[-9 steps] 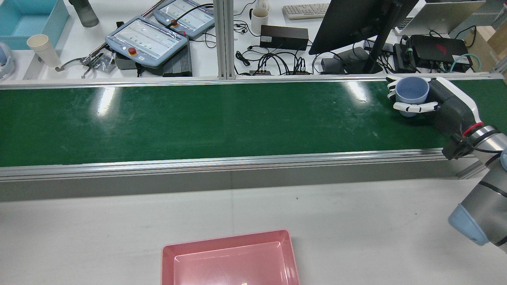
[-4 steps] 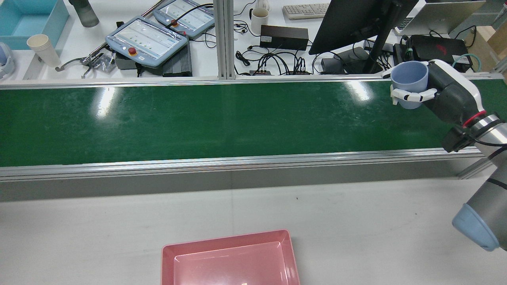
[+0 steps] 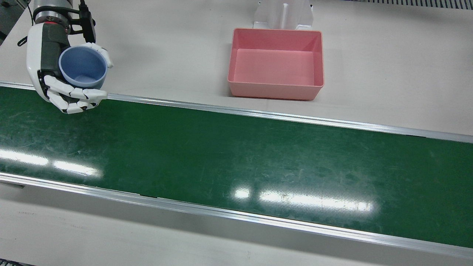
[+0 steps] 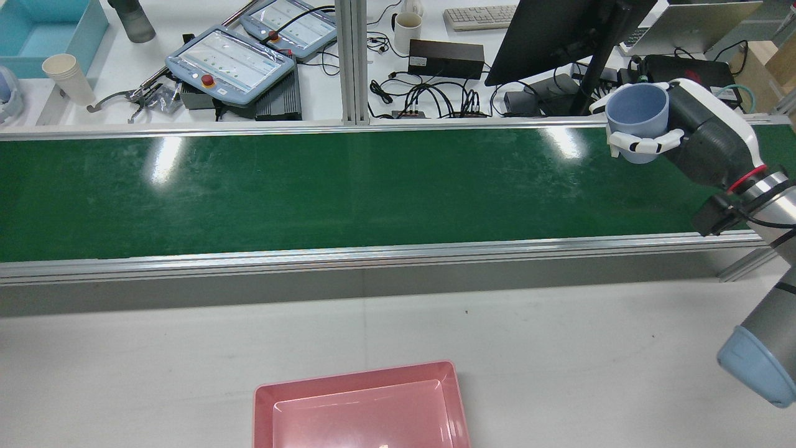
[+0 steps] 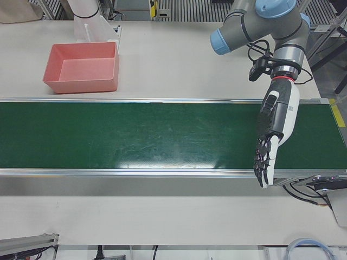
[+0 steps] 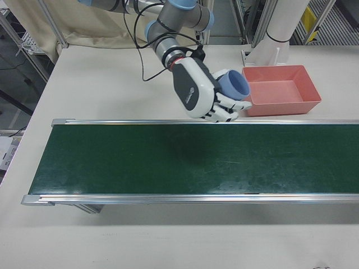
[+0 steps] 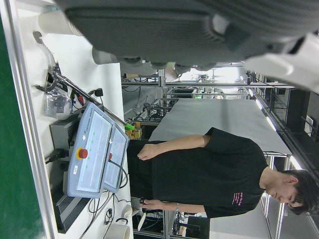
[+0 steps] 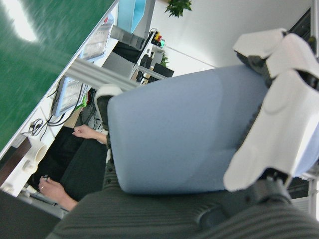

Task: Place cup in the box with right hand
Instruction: 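Lift the blue cup off the belt and carry it over the pink tray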

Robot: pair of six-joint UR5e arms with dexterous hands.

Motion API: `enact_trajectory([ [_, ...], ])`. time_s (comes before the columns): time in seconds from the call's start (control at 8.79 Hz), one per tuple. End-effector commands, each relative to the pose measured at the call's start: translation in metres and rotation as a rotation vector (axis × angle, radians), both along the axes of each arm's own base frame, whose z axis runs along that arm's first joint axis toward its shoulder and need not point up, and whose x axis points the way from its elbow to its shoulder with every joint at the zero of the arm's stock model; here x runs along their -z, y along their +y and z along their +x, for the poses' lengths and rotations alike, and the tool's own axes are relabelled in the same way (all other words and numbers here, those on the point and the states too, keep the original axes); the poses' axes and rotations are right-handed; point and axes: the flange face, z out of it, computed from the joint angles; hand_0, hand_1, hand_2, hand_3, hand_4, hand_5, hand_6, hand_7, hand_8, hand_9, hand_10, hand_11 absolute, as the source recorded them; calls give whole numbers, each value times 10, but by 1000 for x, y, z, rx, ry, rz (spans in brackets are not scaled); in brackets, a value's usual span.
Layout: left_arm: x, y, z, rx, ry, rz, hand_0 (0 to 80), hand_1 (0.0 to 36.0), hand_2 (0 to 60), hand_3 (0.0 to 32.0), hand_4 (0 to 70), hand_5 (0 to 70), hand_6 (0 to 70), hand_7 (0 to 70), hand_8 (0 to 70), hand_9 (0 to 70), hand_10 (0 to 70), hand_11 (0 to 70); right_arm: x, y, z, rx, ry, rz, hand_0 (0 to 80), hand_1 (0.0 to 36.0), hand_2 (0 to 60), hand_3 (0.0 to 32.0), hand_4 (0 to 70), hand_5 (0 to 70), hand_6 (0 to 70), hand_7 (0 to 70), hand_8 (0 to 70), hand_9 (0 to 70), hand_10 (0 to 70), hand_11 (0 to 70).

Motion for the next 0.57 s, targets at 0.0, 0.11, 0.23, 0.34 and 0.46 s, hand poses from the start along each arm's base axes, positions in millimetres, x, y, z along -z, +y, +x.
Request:
enact_trajectory([
  [0.0,0,0,0,0,0,-1,0,0,0,0,0,0,0,0,0,0,0,0,65,93,-99,122,1,109,487,360,600,0,623,167,346,700,691,700,519,700],
  [0.11,0,0,0,0,0,-1,0,0,0,0,0,0,0,0,0,0,0,0,74,127,-143,176,33,132,484,352,600,0,504,162,331,700,662,700,497,700],
  [0.23,0,0,0,0,0,-1,0,0,0,0,0,0,0,0,0,0,0,0,79,164,-181,222,58,140,477,304,600,0,356,150,302,700,612,700,452,644],
  [0.34,0,0,0,0,0,-1,0,0,0,0,0,0,0,0,0,0,0,0,81,182,-207,239,72,141,473,257,600,0,171,129,234,700,490,700,353,510],
  [0.46,0,0,0,0,0,0,0,0,0,0,0,0,0,0,0,0,0,0,81,193,-225,266,51,147,477,261,553,0,31,108,153,469,317,497,223,341],
])
